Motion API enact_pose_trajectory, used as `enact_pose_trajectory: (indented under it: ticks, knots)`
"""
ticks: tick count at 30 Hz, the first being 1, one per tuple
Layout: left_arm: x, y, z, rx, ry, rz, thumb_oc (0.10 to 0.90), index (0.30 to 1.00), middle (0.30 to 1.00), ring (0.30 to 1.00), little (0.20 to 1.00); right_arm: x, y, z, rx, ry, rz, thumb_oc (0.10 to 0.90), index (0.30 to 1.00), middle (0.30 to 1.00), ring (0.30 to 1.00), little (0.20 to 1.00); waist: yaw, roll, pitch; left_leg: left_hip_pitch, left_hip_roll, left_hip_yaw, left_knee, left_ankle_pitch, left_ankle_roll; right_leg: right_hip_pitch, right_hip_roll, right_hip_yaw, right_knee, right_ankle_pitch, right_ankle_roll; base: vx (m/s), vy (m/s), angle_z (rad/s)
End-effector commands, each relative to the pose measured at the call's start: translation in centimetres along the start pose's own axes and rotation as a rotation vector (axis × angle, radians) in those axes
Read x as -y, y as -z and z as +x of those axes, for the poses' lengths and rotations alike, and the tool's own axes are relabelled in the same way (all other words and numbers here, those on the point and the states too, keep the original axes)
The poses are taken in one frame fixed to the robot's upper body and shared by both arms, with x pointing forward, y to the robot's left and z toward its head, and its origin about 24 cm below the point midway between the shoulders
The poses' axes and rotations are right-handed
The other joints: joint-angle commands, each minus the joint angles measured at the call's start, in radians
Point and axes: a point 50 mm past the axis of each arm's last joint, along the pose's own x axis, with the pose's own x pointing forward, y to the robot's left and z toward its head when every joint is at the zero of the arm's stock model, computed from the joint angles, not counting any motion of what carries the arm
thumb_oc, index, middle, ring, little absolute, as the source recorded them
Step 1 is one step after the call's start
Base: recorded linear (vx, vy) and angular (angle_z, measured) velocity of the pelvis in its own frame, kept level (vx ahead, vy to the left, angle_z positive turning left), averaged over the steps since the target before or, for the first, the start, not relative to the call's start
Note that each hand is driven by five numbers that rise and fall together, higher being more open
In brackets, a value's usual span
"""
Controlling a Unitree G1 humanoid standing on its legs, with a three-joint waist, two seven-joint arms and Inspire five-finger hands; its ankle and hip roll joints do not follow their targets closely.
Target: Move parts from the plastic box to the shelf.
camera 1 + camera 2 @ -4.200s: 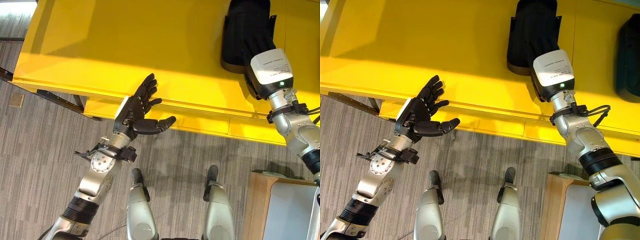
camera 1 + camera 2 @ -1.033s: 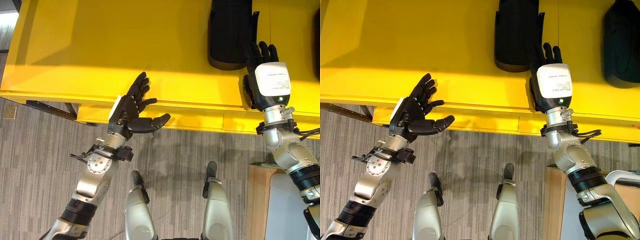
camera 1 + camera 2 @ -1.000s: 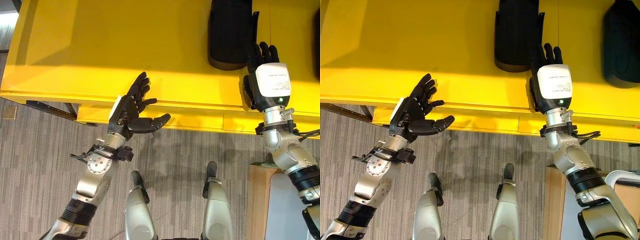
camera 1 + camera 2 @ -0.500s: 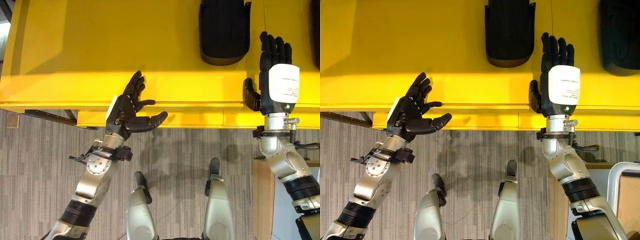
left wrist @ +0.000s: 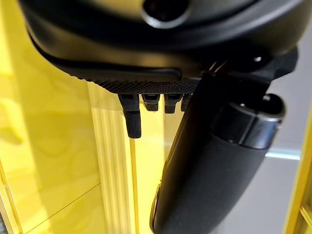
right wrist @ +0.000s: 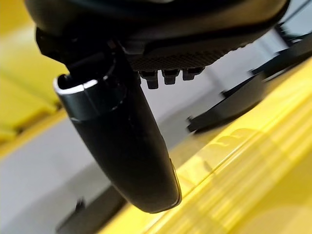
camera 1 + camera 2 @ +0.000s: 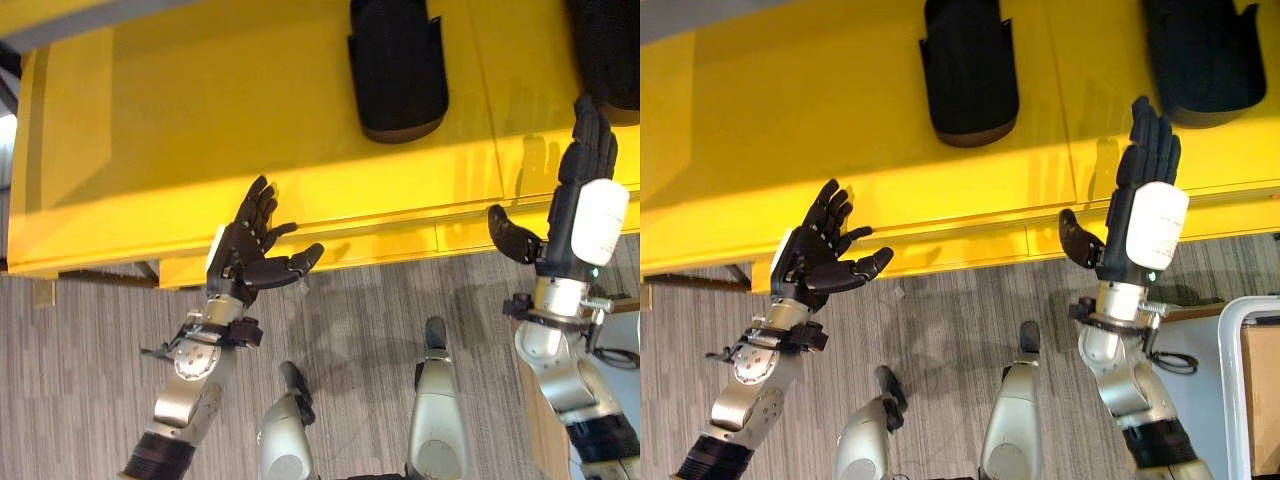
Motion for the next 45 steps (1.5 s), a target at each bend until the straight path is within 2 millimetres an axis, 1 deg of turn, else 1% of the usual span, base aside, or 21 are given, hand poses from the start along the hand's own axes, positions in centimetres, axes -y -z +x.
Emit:
enact_pose_trajectory:
  ticks: [1, 4, 6, 7, 8, 9, 11, 13, 14, 15, 16, 18, 20, 22, 23, 25, 34, 38, 41, 44, 45]
  knots:
    - [0.5, -2.8, 0.0, 0.158, 0.015, -0.041, 0.900, 1.000, 1.000, 1.000, 1.000, 4.1, -2.7, 2.5, 0.143, 0.277, 0.174, 0.900, 1.000, 1.000, 1.000, 1.000, -0.057, -0.007, -0.114, 0.057, -0.022, -0.039, -0.041, -0.045, 0.088, 0.037, 0.096, -0.007, 0.108, -0.188, -0.079, 0.08, 0.095, -0.11]
    - [-0.2, -2.4, -0.7, 0.132, -0.016, -0.045, 0.900, 1.000, 1.000, 1.000, 1.000, 5.0, -2.5, 1.8, 0.118, 0.278, 0.212, 0.900, 1.000, 1.000, 1.000, 1.000, -0.068, -0.009, -0.144, 0.090, -0.017, -0.021, -0.075, -0.033, 0.086, 0.068, 0.093, -0.007, 0.065, -0.169, -0.073, 0.12, 0.094, -0.14]
    - [-1.5, -1.5, -2.3, 0.075, -0.065, -0.054, 0.900, 1.000, 1.000, 1.000, 1.000, 6.5, -2.7, 0.9, 0.109, 0.268, 0.246, 0.900, 1.000, 1.000, 1.000, 1.000, -0.079, -0.020, -0.206, 0.157, -0.008, 0.008, -0.142, -0.008, 0.076, 0.143, 0.086, -0.009, -0.022, -0.141, -0.059, 0.27, 0.121, -0.19]
    - [-2.2, -1.0, -3.0, 0.033, -0.097, -0.032, 0.900, 1.000, 1.000, 1.000, 1.000, 7.2, -2.6, 0.4, 0.119, 0.291, 0.211, 0.900, 1.000, 1.000, 1.000, 1.000, -0.079, -0.027, -0.240, 0.179, -0.004, 0.016, -0.168, 0.006, 0.071, 0.176, 0.085, -0.011, -0.059, -0.127, -0.053, 0.27, 0.074, -0.11]
    - [-2.7, -0.6, -3.5, -0.001, -0.144, 0.013, 0.900, 1.000, 1.000, 1.000, 1.000, 7.9, -2.7, 0.1, 0.155, 0.340, 0.144, 0.900, 1.000, 1.000, 1.000, 1.000, -0.077, -0.032, -0.258, 0.196, -0.002, 0.020, -0.186, 0.015, 0.069, 0.199, 0.082, -0.015, -0.081, -0.120, -0.049, 0.18, 0.033, -0.06]
    - [-2.9, -0.5, -3.6, -0.008, -0.155, 0.013, 0.900, 1.000, 1.000, 1.000, 1.000, 8.0, -2.6, 0.1, 0.150, 0.351, 0.141, 0.900, 1.000, 1.000, 1.000, 1.000, -0.076, -0.033, -0.263, 0.198, -0.001, 0.021, -0.190, 0.017, 0.068, 0.204, 0.083, -0.016, -0.086, -0.117, -0.049, 0.11, 0.006, -0.03]
    - [-4.0, 0.1, -4.1, -0.047, -0.212, -0.009, 0.900, 1.000, 1.000, 1.000, 1.000, 9.2, -1.5, 0.3, 0.086, 0.411, 0.122, 0.900, 1.000, 1.000, 1.000, 1.000, -0.071, -0.042, -0.285, 0.211, 0.004, 0.025, -0.201, 0.019, 0.061, 0.225, 0.080, -0.024, -0.106, -0.111, -0.043, 0.07, -0.009, -0.01]
    - [-5.3, 0.7, -4.9, -0.083, -0.260, 0.025, 0.900, 1.000, 1.000, 1.000, 1.000, 10.2, 0.8, 0.5, -0.065, 0.469, 0.128, 0.900, 1.000, 1.000, 1.000, 1.000, -0.056, -0.053, -0.307, 0.225, 0.003, 0.027, -0.212, 0.020, 0.057, 0.256, 0.070, -0.048, -0.133, -0.101, -0.036, 0.05, -0.011, 0.01]
    - [-6.0, 0.9, -5.5, -0.102, -0.277, 0.030, 0.900, 1.000, 1.000, 1.000, 1.000, 10.7, 2.0, 0.1, -0.143, 0.497, 0.138, 0.900, 1.000, 1.000, 1.000, 1.000, -0.048, -0.057, -0.316, 0.232, 0.002, 0.026, -0.216, 0.021, 0.057, 0.273, 0.067, -0.059, -0.146, -0.096, -0.033, 0.04, -0.007, 0.03]
    - [-6.2, 1.0, -5.7, -0.109, -0.283, 0.036, 0.900, 1.000, 1.000, 1.000, 1.000, 10.9, 2.4, -0.1, -0.170, 0.505, 0.141, 0.900, 1.000, 1.000, 1.000, 1.000, -0.046, -0.059, -0.319, 0.235, 0.001, 0.026, -0.218, 0.021, 0.057, 0.279, 0.066, -0.063, -0.150, -0.095, -0.033, 0.06, -0.004, 0.11]
    - [-6.9, 1.3, -6.4, -0.129, -0.298, 0.050, 0.900, 1.000, 1.000, 1.000, 1.000, 11.3, 4.0, -1.1, -0.285, 0.533, 0.170, 0.900, 1.000, 1.000, 1.000, 1.000, -0.037, -0.065, -0.330, 0.244, -0.001, 0.025, -0.221, 0.020, 0.059, 0.298, 0.063, -0.076, -0.163, -0.091, -0.031, 0.05, 0.005, 0.14]
    - [-7.4, 1.5, -7.2, -0.150, -0.304, 0.057, 0.900, 1.000, 1.000, 1.000, 1.000, 11.4, 5.6, -2.6, -0.423, 0.547, 0.220, 0.900, 1.000, 1.000, 1.000, 1.000, -0.027, -0.071, -0.340, 0.253, -0.002, 0.019, -0.225, 0.021, 0.061, 0.323, 0.061, -0.090, -0.178, -0.086, -0.029, 0.05, 0.014, 0.10]
    - [-7.6, 1.4, -7.6, -0.153, -0.301, 0.062, 0.900, 1.000, 1.000, 1.000, 1.000, 11.1, 6.6, -3.6, -0.511, 0.542, 0.238, 0.900, 1.000, 1.000, 1.000, 1.000, -0.017, -0.075, -0.346, 0.261, -0.005, 0.015, -0.231, 0.022, 0.063, 0.339, 0.060, -0.102, -0.187, -0.082, -0.028, 0.05, 0.027, 0.12]
    - [-7.7, 1.4, -8.0, -0.154, -0.308, 0.075, 0.900, 1.000, 1.000, 1.000, 1.000, 10.1, 8.1, -5.6, -0.680, 0.526, 0.250, 0.900, 1.000, 1.000, 1.000, 1.000, 0.001, -0.084, -0.357, 0.276, -0.012, 0.001, -0.240, 0.025, 0.069, 0.368, 0.061, -0.119, -0.202, -0.076, -0.026, 0.06, 0.037, 0.15]
    - [-7.7, 1.4, -8.0, -0.153, -0.309, 0.076, 0.900, 1.000, 1.000, 1.000, 1.000, 10.0, 8.3, -5.8, -0.700, 0.524, 0.258, 0.900, 1.000, 1.000, 1.000, 1.000, 0.002, -0.085, -0.357, 0.277, -0.013, -0.001, -0.241, 0.025, 0.070, 0.370, 0.061, -0.120, -0.204, -0.075, -0.026, 0.03, 0.021, 0.15]
    - [-7.9, 1.1, -8.0, -0.151, -0.312, 0.097, 0.900, 1.000, 1.000, 1.000, 1.000, 9.3, 9.3, -7.1, -0.801, 0.518, 0.273, 0.900, 1.000, 1.000, 1.000, 1.000, 0.020, -0.095, -0.365, 0.284, -0.019, -0.014, -0.245, 0.027, 0.073, 0.391, 0.065, -0.135, -0.213, -0.071, -0.025, 0.03, 0.015, 0.18]
    - [-7.8, 0.6, -7.3, -0.145, -0.310, 0.152, 0.900, 1.000, 1.000, 1.000, 1.000, 8.0, 10.2, -7.7, -0.885, 0.484, 0.228, 0.900, 1.000, 1.000, 1.000, 1.000, 0.045, -0.108, -0.373, 0.295, -0.033, -0.032, -0.244, 0.018, 0.078, 0.422, 0.072, -0.156, -0.237, -0.061, -0.023, 0.01, 0.035, 0.09]
    - [-8.1, 0.1, -6.9, -0.123, -0.291, 0.164, 0.900, 1.000, 1.000, 1.000, 1.000, 7.8, 10.5, -8.1, -0.918, 0.477, 0.195, 0.900, 1.000, 1.000, 1.000, 1.000, 0.037, -0.113, -0.373, 0.287, -0.050, -0.029, -0.222, -0.001, 0.087, 0.416, 0.069, -0.141, -0.243, -0.050, -0.016, -0.03, 0.053, 0.00]
    - [-7.9, -0.2, -6.3, -0.113, -0.247, 0.167, 0.900, 1.000, 1.000, 1.000, 1.000, 8.0, 10.8, -8.9, -0.952, 0.492, 0.177, 0.900, 1.000, 1.000, 1.000, 1.000, 0.021, -0.117, -0.370, 0.281, -0.063, -0.005, -0.191, -0.025, 0.098, 0.402, 0.052, -0.134, -0.246, -0.029, -0.001, -0.05, 0.029, -0.04]
    - [-7.7, -0.4, -5.7, -0.109, -0.217, 0.168, 0.900, 1.000, 1.000, 1.000, 1.000, 8.2, 11.2, -9.6, -0.992, 0.498, 0.164, 0.900, 1.000, 1.000, 1.000, 1.000, 0.004, -0.125, -0.367, 0.281, -0.065, 0.056, -0.152, -0.050, 0.106, 0.388, 0.026, -0.151, -0.263, 0.006, 0.019, -0.05, -0.023, -0.25]
    - [-7.6, -0.4, -5.7, -0.107, -0.209, 0.166, 0.900, 1.000, 1.000, 1.000, 1.000, 8.3, 11.3, -9.6, -0.998, 0.503, 0.159, 0.900, 1.000, 1.000, 1.000, 1.000, 0.003, -0.125, -0.366, 0.281, -0.065, 0.062, -0.149, -0.052, 0.107, 0.387, 0.025, -0.153, -0.264, 0.009, 0.021, -0.04, -0.055, -0.26]
